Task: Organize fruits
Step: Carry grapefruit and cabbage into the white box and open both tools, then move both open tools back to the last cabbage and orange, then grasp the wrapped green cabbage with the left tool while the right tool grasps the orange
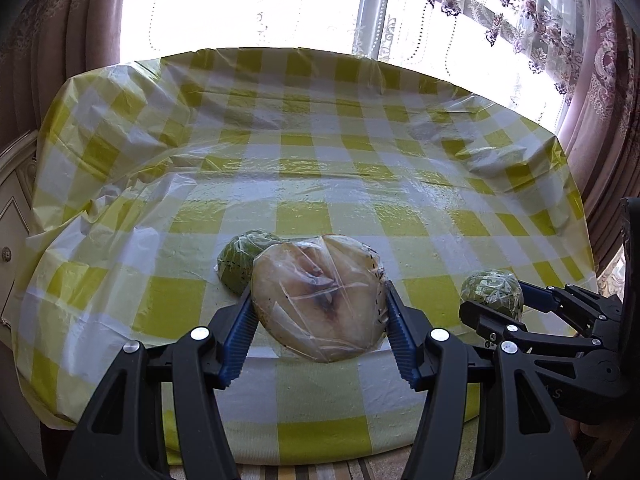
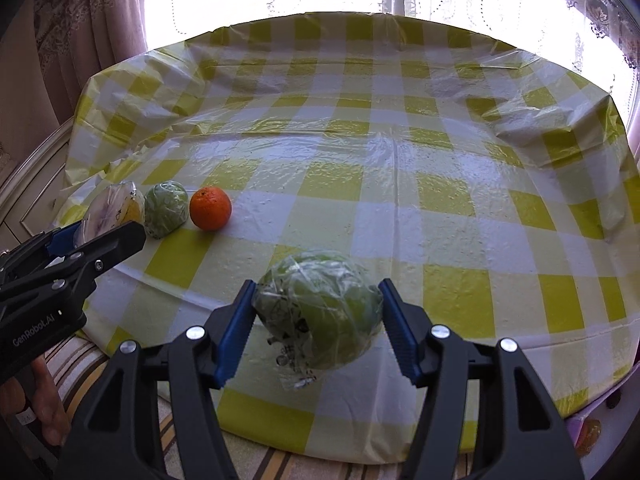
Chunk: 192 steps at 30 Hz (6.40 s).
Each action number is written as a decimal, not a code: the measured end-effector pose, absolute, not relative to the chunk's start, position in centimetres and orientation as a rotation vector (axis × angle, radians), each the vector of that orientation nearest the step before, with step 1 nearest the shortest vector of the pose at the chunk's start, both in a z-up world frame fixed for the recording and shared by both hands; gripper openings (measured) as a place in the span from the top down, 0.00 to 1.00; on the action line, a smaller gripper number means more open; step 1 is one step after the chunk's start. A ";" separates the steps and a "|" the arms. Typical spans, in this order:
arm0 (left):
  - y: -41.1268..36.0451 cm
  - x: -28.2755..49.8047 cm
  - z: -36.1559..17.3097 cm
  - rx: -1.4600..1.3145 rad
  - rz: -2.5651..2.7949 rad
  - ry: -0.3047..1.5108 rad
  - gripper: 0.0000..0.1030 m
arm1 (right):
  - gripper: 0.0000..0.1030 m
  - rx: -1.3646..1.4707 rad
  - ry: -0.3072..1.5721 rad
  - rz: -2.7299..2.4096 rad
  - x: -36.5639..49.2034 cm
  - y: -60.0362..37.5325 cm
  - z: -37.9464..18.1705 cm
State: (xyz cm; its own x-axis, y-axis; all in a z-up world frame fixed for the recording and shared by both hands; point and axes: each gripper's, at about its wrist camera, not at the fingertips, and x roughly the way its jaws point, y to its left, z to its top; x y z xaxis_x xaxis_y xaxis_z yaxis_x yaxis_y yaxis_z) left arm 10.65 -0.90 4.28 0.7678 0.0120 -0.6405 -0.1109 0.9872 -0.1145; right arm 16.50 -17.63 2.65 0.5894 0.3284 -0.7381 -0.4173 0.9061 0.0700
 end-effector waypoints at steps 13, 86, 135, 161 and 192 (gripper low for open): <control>-6.7 10.5 5.0 -0.066 -0.021 0.702 0.44 | 0.40 -0.042 0.815 0.365 14.3 -24.4 3.6; -39.5 7.3 -1.2 0.429 -0.744 0.881 0.32 | 0.31 0.044 1.004 -0.127 4.9 -52.1 -2.1; -23.4 10.6 3.7 0.073 -0.530 0.787 0.31 | 0.22 -0.112 0.888 0.045 8.0 -38.9 3.4; 0.2 13.7 3.6 -0.228 0.027 0.760 0.28 | 0.22 -0.057 0.869 0.295 12.9 -23.9 2.2; 3.7 18.5 -0.3 -0.063 0.171 0.883 0.39 | 0.24 -0.038 0.865 0.481 18.6 -15.4 1.3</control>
State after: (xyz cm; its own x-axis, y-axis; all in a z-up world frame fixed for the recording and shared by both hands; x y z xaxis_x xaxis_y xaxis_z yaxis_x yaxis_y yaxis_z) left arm 18.49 3.66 -0.26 0.6220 0.1225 -0.7734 -0.1743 0.9846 0.0158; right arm 18.57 -15.36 1.28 0.5488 0.3906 -0.7391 -0.4212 0.8929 0.1591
